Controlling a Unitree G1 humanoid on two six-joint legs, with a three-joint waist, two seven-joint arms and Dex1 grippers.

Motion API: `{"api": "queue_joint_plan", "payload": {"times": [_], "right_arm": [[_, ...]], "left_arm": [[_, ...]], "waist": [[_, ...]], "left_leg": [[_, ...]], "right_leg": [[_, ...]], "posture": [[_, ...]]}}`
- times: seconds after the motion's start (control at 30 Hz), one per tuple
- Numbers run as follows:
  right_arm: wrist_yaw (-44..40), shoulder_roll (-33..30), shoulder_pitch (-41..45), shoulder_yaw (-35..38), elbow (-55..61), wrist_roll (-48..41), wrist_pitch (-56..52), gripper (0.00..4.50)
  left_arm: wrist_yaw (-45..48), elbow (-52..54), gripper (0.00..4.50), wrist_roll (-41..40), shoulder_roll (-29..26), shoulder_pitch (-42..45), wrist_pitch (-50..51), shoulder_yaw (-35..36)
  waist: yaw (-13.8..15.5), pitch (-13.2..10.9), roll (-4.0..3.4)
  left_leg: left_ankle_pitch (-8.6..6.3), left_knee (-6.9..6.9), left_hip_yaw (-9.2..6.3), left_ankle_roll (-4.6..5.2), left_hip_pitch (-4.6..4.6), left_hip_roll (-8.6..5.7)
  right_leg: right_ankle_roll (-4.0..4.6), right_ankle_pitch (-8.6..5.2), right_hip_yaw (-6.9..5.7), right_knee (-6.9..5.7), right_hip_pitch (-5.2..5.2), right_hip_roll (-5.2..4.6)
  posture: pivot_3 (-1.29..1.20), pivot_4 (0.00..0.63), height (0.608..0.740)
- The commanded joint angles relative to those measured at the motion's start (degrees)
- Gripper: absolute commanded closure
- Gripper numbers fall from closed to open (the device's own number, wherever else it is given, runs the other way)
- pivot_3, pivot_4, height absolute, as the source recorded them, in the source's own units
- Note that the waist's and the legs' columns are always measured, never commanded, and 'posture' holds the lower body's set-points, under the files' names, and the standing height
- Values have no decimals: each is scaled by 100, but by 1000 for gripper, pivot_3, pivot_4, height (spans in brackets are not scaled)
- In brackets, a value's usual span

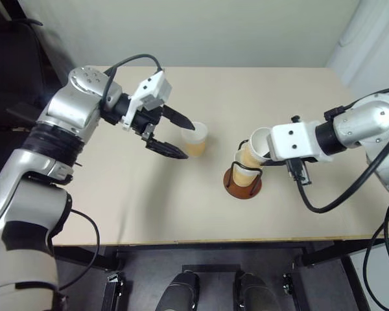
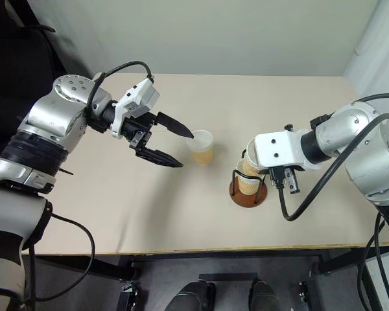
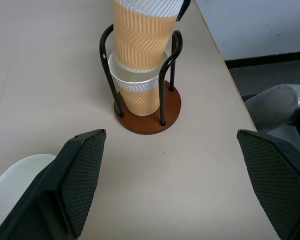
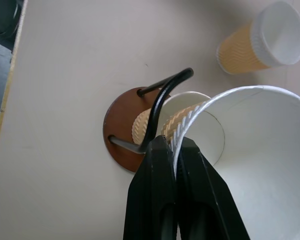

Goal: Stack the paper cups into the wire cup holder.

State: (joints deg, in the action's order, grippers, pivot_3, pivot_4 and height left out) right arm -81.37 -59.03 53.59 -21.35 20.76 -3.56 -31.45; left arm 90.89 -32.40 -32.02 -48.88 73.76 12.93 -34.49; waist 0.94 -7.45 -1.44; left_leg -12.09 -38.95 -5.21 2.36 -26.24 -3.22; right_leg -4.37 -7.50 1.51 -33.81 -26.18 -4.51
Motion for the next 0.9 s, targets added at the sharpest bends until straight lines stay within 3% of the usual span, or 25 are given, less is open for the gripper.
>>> {"api": "queue_joint_plan", "payload": {"times": [0.03,0.1,0.43,0.67,0.9], "right_arm": [[-76,11,141,92,131,37,70,4473],[-92,69,171,106,134,27,39,4473],[154,598,580,445,-58,-271,-547,1151],[753,902,983,1619,-237,-1333,-2373,1151],[1139,673,1026,2511,-247,-2287,-3598,1151]], "left_arm": [[161,118,0,-53,-37,198,-3,101],[161,110,0,-50,-17,216,-5,96],[161,115,0,-51,24,207,-18,81],[161,-560,0,628,302,365,-505,389],[-169,-2021,0,2219,724,811,-2242,680]], "waist": [[-1,0,0],[0,0,0],[-2,0,0],[24,0,0],[31,0,1]], "left_leg": [[0,0,1,0,0,-1],[0,1,-3,-2,0,1],[1,4,-12,-1,2,2],[10,4,-17,-16,-2,2],[5,12,-17,-21,-11,-2]], "right_leg": [[3,-1,-2,-2,-1,3],[3,-2,-1,-5,-2,1],[9,-2,-2,-15,-7,11],[13,-5,-1,-15,-7,11],[20,-13,2,-11,-18,12]], "posture": [[0,150,740],[0,150,740],[0,150,740],[0,150,740],[0,150,740]]}}
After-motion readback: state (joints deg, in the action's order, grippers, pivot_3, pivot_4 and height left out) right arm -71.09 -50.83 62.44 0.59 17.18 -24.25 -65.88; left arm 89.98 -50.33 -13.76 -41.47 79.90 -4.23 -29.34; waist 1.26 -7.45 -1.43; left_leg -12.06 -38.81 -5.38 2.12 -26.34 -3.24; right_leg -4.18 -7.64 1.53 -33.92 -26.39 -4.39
